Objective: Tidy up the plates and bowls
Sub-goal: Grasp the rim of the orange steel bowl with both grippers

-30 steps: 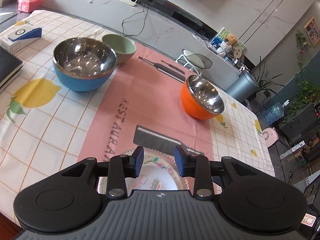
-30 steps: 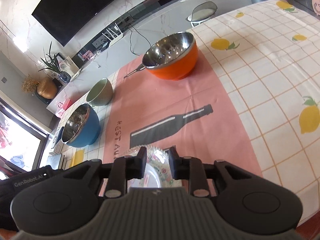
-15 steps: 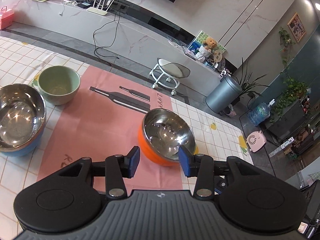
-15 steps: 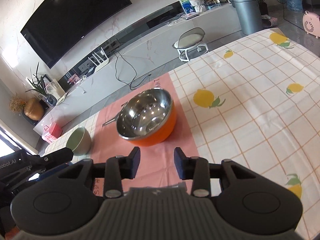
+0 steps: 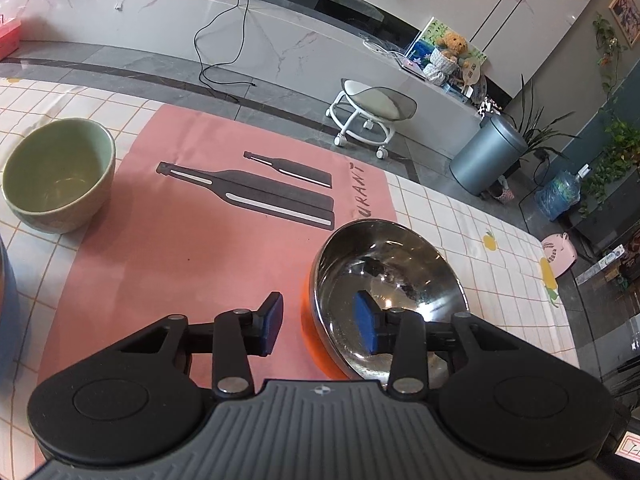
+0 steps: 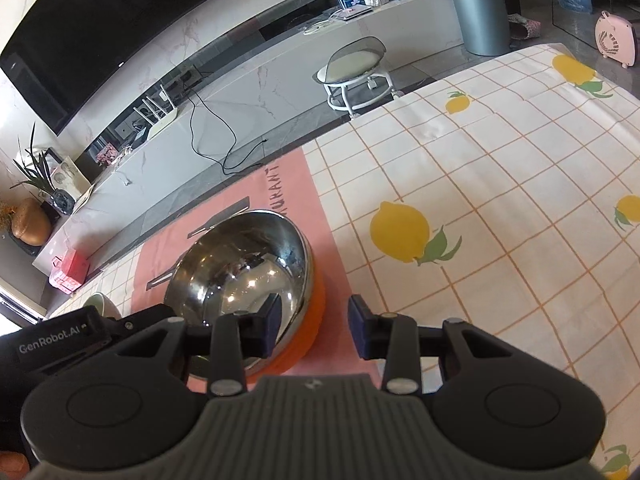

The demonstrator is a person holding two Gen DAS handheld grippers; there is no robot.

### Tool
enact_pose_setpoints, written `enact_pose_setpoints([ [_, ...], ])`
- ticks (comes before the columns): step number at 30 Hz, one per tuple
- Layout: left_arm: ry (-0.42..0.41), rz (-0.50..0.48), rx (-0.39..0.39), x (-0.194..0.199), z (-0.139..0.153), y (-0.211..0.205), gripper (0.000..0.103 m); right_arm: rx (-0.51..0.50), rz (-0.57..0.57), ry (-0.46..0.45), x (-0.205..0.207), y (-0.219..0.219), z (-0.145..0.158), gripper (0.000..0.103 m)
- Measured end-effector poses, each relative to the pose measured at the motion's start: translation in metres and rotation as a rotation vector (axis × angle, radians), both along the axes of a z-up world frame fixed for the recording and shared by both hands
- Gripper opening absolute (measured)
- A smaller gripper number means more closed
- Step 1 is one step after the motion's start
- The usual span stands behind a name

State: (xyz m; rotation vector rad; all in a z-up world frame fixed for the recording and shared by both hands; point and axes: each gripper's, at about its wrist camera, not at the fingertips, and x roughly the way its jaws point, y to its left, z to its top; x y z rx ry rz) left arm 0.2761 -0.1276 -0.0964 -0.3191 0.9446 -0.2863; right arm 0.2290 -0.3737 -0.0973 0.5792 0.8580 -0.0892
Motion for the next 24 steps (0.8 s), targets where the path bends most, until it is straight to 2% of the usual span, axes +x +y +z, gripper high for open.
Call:
enact_pose_setpoints([
  [3,0.015,-0.013,0.007,0.005,-0.008,-0.003,0.029,0.032,-0.005,0.01,0.006,0.0,-0.007,0.031],
  [4,0.022,-0.018,0.005,0.006,-0.011,-0.003,0.02,0.038,-0.006,0.013,0.008,0.0,-0.008,0.029],
  [6,0.013,-0.017,0.01,0.005,-0.012,-0.004,0.02,0.059,0.002,0.016,0.011,0.002,-0.01,0.022],
  [10,0.011,-0.024,0.05,0.0,-0.005,-0.008,0.016,0.05,-0.005,0.033,0.012,0.005,-0.008,0.018],
  [13,-0.006,-0.037,0.052,-0.011,0.008,-0.009,0.016,0.049,0.0,0.028,0.004,0.004,-0.003,0.017],
  [19,-0.041,-0.039,0.043,-0.053,0.035,-0.01,0.016,0.066,-0.009,0.026,-0.035,-0.002,0.016,0.014],
  [24,-0.058,-0.051,0.029,-0.097,0.05,-0.011,0.017,0.053,-0.006,0.012,-0.082,-0.003,0.032,0.012],
])
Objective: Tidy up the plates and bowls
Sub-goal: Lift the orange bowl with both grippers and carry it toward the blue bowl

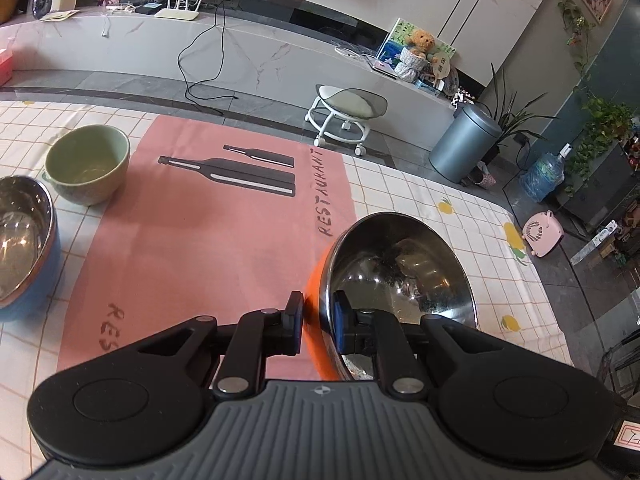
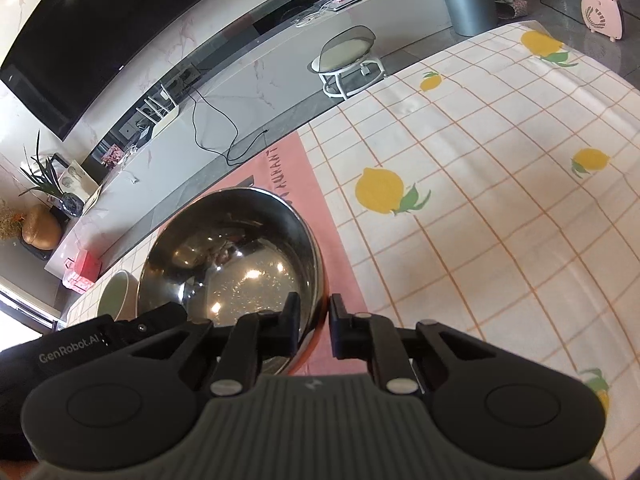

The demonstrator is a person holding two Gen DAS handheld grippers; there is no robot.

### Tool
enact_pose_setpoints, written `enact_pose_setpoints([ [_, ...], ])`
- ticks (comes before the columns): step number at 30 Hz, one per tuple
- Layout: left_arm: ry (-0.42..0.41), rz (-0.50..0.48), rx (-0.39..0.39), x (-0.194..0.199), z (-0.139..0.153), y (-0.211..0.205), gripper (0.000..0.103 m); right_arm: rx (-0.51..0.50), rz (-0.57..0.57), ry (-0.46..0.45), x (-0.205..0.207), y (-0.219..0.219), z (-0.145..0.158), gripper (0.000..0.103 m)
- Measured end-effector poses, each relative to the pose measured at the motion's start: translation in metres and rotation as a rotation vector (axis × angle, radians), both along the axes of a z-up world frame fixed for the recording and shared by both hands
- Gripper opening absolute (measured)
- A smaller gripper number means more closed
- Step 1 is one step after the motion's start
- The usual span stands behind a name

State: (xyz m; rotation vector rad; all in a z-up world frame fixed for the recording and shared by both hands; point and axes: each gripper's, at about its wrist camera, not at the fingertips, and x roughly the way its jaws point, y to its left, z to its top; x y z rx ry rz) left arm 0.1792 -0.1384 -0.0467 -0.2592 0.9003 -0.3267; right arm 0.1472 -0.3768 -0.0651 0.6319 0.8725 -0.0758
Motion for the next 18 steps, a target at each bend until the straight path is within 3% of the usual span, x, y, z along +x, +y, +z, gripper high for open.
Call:
enact_pose_setpoints([
  [10,0.048,-0.037,-0.027,-0.078,-0.002,0.001,0.017,0.014,0.007,0.022,-0.103,-0.007,0.007,0.012],
  [18,0.131,-0.045,-0.042,-0.106,-0.026,0.005,0.017,0.013,0.022,0.086,-0.142,-0.011,-0.004,0.012],
])
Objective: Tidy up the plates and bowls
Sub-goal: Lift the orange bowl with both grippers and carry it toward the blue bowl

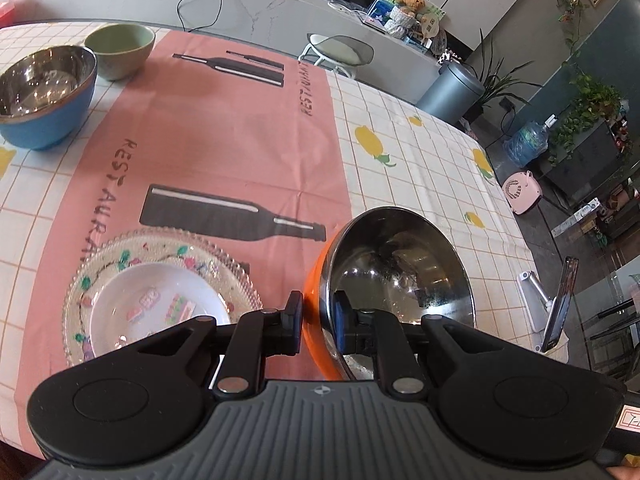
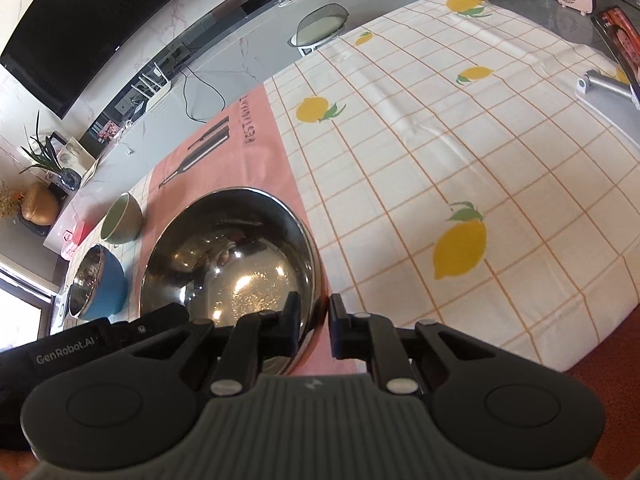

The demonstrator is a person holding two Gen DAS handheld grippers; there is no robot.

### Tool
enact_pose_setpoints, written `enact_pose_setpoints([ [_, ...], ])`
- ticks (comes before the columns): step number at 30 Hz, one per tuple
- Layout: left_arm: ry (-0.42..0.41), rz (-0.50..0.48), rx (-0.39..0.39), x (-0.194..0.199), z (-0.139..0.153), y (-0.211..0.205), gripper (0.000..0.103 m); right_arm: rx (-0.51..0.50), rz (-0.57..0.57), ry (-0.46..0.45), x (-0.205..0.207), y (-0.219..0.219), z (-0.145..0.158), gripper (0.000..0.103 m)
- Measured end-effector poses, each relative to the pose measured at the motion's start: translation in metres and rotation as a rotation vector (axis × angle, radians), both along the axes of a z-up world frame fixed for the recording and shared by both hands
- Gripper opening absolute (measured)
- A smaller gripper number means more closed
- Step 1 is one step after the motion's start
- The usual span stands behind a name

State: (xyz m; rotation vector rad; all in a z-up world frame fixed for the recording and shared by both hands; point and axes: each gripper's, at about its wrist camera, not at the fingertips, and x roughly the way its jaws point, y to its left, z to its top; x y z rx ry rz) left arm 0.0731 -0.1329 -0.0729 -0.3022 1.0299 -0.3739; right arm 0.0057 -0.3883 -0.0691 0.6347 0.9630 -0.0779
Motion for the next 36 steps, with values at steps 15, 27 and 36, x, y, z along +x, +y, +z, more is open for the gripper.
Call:
enact_pose_setpoints([
  [15,0.091,0.014,-0.031,-0.005,-0.029,-0.005,0.018,0.011,-0.034,0.049,0.001,-0.012,-0.017,0.012],
  [27,0.121,0.018,-0.066,0.0,-0.032,0.0,0.022,-0.01,-0.032,0.052,0.009,-0.011,-0.021,0.014],
  [36,0.058,0.002,-0.048,-0.007,-0.016,0.0,0.037,-0.211,0.059,0.008,0.009,0.012,-0.007,0.033],
])
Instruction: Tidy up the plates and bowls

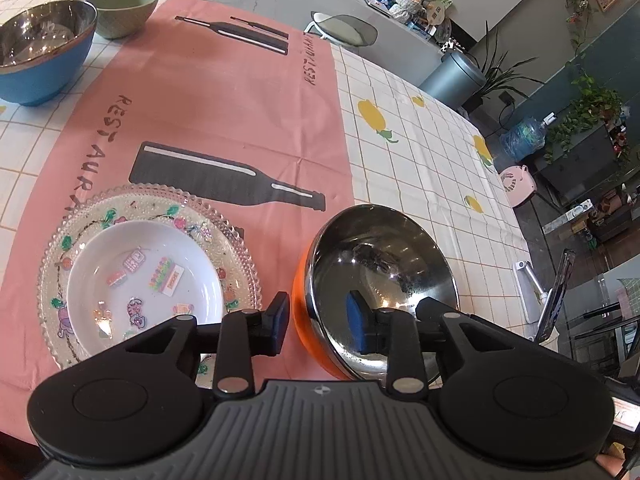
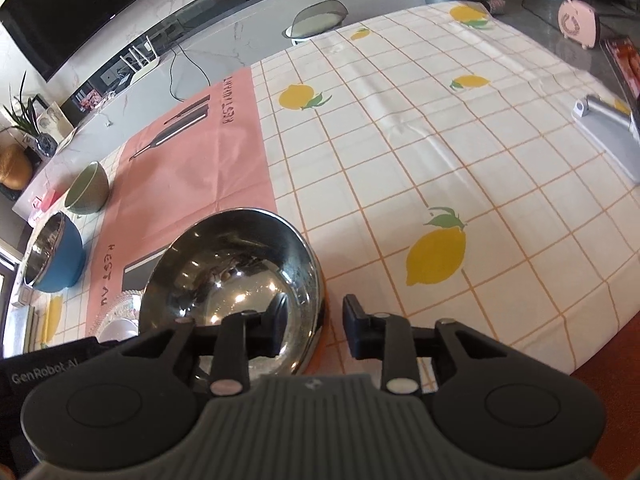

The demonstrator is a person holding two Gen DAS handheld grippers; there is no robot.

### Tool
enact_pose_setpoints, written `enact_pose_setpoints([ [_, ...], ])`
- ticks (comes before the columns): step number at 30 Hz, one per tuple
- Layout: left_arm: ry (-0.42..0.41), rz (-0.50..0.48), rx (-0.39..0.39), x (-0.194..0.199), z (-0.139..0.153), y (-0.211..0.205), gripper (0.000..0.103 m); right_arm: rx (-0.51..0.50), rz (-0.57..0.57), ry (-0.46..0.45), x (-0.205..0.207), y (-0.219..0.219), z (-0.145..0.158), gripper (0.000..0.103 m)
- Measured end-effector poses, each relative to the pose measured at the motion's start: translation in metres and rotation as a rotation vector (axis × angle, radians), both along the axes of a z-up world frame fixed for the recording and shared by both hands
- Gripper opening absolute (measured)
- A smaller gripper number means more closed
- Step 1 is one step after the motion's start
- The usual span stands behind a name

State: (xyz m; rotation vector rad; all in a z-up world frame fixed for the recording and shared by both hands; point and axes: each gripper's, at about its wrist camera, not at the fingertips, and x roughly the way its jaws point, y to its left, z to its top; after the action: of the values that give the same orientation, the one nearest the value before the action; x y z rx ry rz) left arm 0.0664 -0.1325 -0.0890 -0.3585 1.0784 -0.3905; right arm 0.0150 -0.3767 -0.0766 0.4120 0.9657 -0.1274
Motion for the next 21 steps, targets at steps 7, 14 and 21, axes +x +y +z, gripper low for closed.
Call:
enact_pose_setpoints([
  [7,-0.073,0.005,-0.006,-0.006,0.021,0.013,0.038,-0.18,0.071,-0.115,-0.006,0.02,0.027,0.043],
  [14,-0.184,0.047,0.012,-0.01,0.045,0.046,0.043,-0.204,0.155,-0.237,-0.007,0.047,0.054,0.049],
  [21,-0.247,0.153,0.055,-0.009,0.06,0.101,0.043,-0.176,0.247,-0.277,0.005,0.087,0.064,0.051],
])
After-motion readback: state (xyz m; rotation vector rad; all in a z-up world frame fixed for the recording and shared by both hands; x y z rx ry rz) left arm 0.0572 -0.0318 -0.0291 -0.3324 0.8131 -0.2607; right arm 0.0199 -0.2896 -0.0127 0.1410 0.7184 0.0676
